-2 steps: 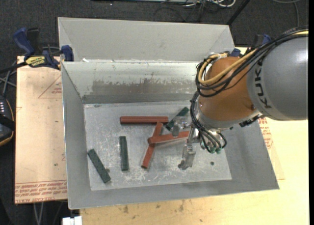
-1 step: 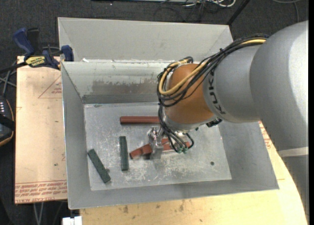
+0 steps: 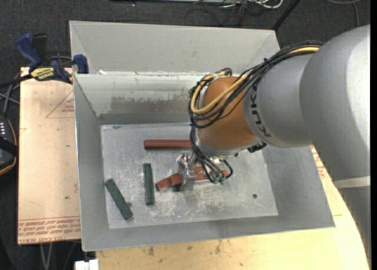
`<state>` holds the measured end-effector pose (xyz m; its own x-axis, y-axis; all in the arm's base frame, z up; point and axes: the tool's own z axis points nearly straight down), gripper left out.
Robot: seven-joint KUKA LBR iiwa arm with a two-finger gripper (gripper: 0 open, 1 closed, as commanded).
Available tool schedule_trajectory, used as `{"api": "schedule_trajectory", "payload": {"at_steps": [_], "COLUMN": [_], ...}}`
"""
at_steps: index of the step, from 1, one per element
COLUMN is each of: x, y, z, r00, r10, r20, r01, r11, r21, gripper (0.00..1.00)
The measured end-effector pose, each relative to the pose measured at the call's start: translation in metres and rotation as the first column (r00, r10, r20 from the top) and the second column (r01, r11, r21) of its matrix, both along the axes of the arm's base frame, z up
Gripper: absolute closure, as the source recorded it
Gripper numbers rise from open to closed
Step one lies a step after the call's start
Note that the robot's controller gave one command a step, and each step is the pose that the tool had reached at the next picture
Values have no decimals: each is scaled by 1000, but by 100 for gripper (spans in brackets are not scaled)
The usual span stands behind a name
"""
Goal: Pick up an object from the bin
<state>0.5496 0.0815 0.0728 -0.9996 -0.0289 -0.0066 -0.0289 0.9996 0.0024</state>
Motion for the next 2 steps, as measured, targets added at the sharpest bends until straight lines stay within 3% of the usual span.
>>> {"api": "schedule_trajectory", "payload": {"at_steps": [1,2], "x": [0,-21], "y": [0,44], "z": [0,169], "r00": [1000,992], "r10": [0,123], "r20": [0,3], "r01": [0,-123], "r11": [1000,992], "r21": [0,0], "gripper": [100,100]}}
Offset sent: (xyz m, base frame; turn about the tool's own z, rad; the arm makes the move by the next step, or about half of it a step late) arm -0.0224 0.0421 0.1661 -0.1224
